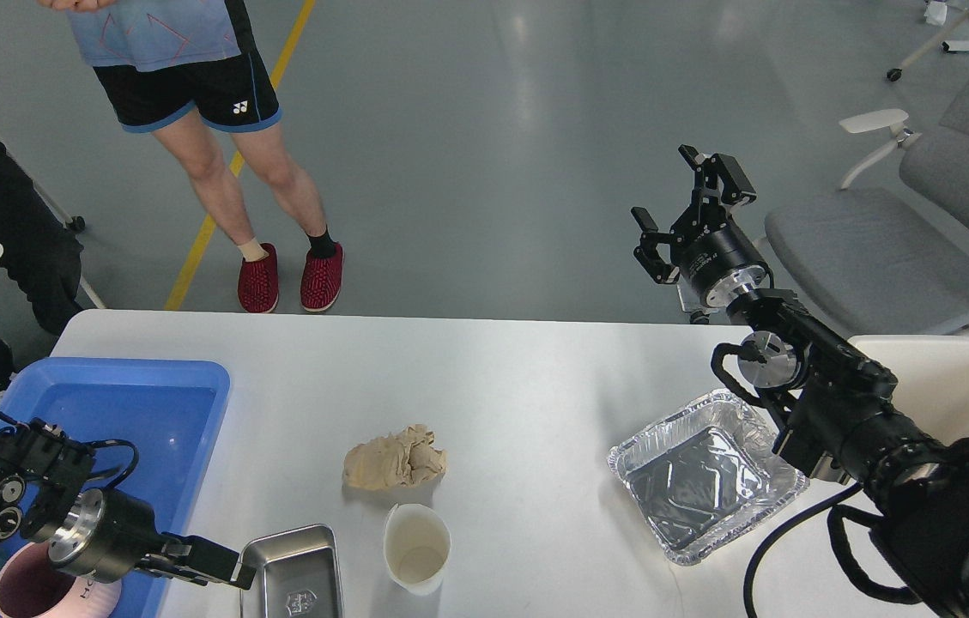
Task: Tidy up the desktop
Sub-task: 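Reach the left gripper to the small steel tray and grasp it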
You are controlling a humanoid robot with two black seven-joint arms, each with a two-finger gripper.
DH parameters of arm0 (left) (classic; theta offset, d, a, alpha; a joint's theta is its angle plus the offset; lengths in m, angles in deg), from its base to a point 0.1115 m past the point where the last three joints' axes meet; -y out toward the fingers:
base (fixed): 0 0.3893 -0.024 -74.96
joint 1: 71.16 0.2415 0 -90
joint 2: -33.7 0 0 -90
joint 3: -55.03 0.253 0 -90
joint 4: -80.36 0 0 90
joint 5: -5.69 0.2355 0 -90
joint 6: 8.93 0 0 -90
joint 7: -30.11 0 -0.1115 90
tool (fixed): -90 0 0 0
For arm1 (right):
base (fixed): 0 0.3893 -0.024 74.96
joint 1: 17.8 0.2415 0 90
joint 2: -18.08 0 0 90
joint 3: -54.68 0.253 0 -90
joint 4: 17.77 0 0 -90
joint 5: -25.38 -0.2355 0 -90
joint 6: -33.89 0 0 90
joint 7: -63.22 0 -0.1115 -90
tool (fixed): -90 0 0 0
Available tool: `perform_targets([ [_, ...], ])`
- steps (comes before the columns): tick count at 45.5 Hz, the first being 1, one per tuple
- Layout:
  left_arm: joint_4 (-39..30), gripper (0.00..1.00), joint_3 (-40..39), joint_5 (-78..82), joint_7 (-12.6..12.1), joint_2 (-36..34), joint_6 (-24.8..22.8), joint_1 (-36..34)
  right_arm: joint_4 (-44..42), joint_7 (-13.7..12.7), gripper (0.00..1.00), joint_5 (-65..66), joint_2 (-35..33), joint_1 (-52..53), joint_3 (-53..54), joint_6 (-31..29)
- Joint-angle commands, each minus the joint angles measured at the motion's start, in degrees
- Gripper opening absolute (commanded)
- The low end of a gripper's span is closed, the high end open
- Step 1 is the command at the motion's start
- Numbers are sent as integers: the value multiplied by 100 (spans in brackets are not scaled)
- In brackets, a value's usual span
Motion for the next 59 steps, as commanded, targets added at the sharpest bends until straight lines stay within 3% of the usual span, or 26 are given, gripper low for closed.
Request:
perform_targets([
  [1,80,74,10,-6,-8,111,344,243,0,-2,100,0,-1,7,0,0],
  [27,115,67,2,-77,-26,181,538,402,9,-10,100,8,17,7,-9,0],
  [39,124,47,54,2,-88,190,573,489,9,-10,100,0,34,51,-9,0],
  [45,133,30,46,2,-149,190,713,481,9,-10,100,8,34,51,-9,0],
  [56,133,20,46,2,-316,199,766,481,9,-10,100,8,26,42,-9,0],
  [59,133,13,46,2,-377,199,766,489,9,-10,100,0,26,51,-9,0],
])
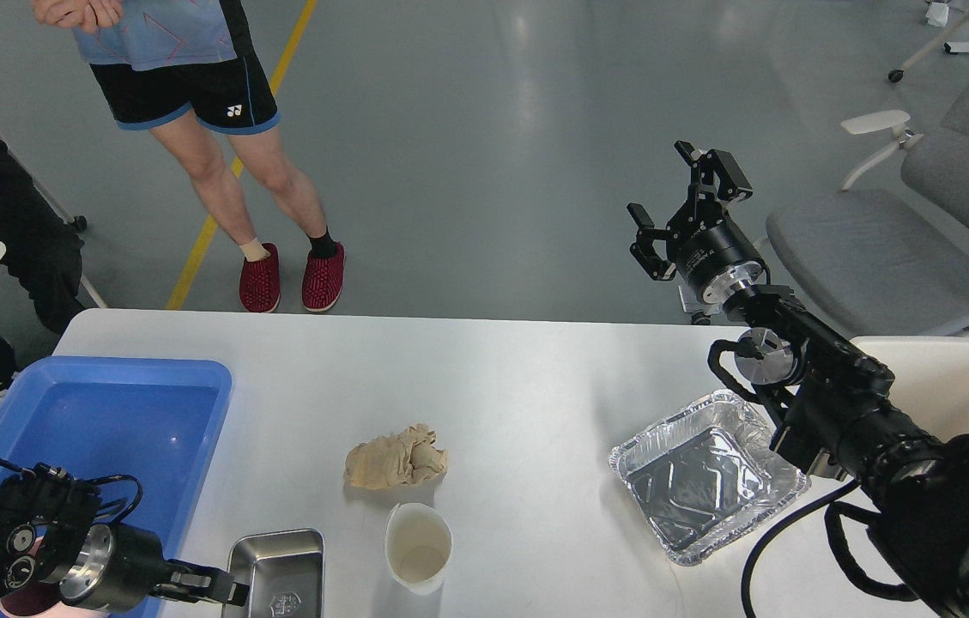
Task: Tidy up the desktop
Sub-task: 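Reach the left gripper to the small steel tray and grasp it, then lift the steel tray and tip it over the blue tub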
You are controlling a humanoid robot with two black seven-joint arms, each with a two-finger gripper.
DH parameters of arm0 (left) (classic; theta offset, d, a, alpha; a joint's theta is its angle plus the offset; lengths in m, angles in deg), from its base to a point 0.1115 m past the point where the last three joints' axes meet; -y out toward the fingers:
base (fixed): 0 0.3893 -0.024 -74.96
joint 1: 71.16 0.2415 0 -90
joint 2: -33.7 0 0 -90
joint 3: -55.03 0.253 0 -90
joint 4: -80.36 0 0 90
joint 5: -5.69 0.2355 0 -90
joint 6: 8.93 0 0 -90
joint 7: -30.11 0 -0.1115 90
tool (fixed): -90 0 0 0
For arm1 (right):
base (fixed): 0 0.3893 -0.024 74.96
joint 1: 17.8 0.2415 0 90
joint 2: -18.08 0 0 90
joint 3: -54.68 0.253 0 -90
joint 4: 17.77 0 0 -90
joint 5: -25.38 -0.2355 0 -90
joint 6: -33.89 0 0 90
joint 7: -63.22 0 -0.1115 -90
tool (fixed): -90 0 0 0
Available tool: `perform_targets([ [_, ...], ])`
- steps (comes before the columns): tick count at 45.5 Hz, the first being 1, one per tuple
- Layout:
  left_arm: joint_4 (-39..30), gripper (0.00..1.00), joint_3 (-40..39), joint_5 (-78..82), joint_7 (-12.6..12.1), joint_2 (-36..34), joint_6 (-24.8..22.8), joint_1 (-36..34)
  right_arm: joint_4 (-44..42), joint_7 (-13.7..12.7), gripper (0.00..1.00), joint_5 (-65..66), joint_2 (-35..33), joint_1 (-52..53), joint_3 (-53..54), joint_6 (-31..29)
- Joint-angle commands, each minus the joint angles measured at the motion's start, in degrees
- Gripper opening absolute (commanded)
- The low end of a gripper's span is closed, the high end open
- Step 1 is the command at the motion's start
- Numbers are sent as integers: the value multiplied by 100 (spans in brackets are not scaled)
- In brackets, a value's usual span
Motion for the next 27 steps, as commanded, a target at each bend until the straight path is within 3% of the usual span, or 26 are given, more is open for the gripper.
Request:
perform_targets([
  [1,9,11,0,0,-116,0,1,7,-1,0,100,2,-7,-8,0,-7],
  [8,0,1,0,0,-257,0,-8,-1,-1,0,100,2,-7,1,0,-8],
  [27,0,0,-17,0,-283,-17,1,-89,-1,-9,100,2,-16,1,0,-8],
])
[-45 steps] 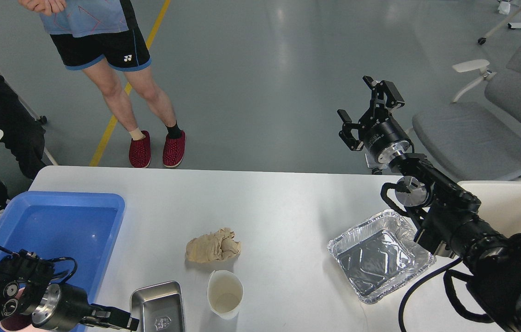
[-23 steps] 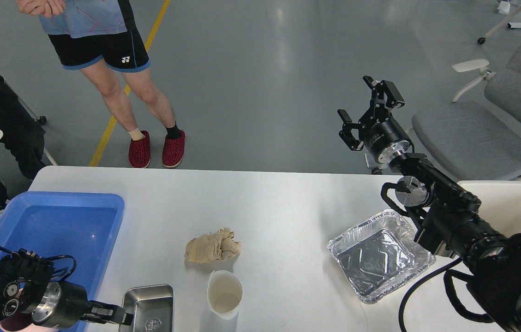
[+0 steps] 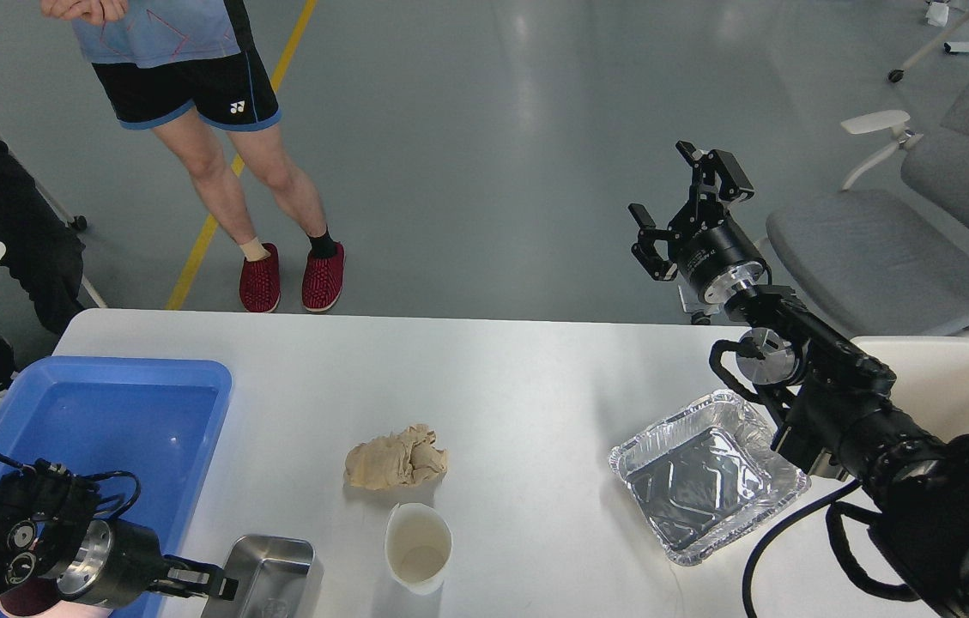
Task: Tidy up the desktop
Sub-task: 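Lift the steel tray and tip it over the blue tub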
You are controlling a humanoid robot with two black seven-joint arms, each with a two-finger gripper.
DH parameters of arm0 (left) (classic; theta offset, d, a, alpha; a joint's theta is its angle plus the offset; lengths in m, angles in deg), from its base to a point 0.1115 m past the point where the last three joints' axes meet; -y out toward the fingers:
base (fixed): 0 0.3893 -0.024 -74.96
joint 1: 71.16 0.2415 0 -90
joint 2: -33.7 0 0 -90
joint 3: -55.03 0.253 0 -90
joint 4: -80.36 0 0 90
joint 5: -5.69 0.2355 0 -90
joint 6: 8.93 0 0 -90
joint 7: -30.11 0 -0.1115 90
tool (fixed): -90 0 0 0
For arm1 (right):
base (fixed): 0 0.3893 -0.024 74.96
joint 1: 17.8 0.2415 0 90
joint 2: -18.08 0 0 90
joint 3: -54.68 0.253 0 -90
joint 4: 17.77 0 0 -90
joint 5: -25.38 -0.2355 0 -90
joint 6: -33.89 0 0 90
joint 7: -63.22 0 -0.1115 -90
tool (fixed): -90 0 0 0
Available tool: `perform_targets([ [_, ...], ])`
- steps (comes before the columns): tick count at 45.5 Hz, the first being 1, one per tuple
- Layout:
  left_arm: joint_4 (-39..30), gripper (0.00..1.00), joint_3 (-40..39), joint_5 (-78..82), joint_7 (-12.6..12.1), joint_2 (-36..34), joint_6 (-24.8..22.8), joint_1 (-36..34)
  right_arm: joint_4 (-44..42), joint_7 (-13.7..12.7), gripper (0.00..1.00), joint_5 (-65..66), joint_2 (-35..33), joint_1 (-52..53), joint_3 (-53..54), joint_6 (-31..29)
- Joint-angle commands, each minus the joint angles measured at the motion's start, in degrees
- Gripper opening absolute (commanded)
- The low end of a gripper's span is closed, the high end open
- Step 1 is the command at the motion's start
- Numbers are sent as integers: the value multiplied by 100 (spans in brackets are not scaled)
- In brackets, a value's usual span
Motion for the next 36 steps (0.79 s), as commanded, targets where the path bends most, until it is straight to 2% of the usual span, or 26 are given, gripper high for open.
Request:
perform_targets([
  [1,0,0,-20,-16,-8,-5,2,-39,-1,-9,100,0,0,3,1,-1],
  [12,0,0,-91,-16,-25,-111,2,-205,-1,0,100,0,-9,3,-8,-1],
  [22,0,0,-187,-209,-140,-506,-24,-566,-1,0,100,0,9,-23,-8,-1],
  [30,-27,0,-319,-376,-131,-997,-94,-996,-1,0,100,0,9,-15,-26,-1],
  [36,-114,0,-328,-385,-96,-1543,-331,-1690,-1,0,100,0,9,-15,-34,-1],
])
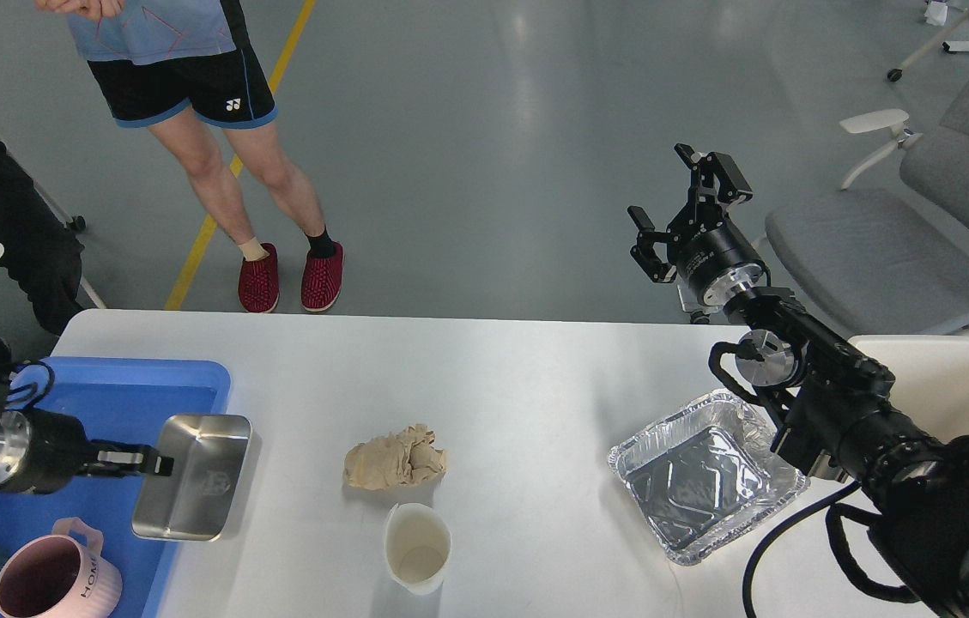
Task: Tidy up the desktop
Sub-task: 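Lift the steel tray and tip it over the blue tub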
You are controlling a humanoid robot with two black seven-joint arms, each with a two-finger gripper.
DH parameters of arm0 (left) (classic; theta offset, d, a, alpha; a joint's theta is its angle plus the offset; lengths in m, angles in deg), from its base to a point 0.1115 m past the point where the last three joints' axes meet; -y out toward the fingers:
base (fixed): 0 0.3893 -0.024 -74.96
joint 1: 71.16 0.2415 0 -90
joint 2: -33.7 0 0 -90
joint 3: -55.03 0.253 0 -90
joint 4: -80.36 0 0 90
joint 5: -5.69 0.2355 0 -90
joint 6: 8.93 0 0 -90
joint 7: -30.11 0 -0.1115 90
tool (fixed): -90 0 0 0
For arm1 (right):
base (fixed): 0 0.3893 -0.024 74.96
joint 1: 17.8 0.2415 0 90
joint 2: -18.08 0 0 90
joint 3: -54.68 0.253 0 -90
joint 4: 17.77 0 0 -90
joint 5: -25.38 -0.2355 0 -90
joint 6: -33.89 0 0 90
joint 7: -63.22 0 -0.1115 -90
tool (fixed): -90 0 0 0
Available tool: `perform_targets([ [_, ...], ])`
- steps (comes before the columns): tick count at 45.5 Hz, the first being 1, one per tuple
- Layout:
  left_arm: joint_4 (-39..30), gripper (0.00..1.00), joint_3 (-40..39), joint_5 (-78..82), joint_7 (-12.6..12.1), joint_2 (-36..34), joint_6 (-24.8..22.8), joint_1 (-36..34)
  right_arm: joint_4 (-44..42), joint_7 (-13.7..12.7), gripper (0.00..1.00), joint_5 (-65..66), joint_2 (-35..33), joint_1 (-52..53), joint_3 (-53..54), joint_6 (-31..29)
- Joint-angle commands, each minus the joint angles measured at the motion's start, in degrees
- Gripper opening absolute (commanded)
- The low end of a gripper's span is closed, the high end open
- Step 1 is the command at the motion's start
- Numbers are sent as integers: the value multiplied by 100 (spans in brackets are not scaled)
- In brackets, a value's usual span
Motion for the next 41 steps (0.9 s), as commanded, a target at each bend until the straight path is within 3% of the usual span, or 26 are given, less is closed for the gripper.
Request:
perform_targets([
  [1,-107,0,-14,-10,46,-548,-301,-634,1,0,100,0,1,7,-10,-1],
  [8,-309,0,-14,-1,125,-1436,-644,-1117,1,0,100,0,1,-20,-18,-1],
  [20,-318,0,-49,-10,424,-2342,-1119,-1803,9,0,100,0,9,-20,-36,-1],
  [34,-239,0,-84,-1,389,-2378,-1075,-1962,9,0,100,17,80,-2,-36,8],
  [41,24,0,-14,16,354,-2062,-724,-1918,9,0,100,17,62,-28,-36,-1],
])
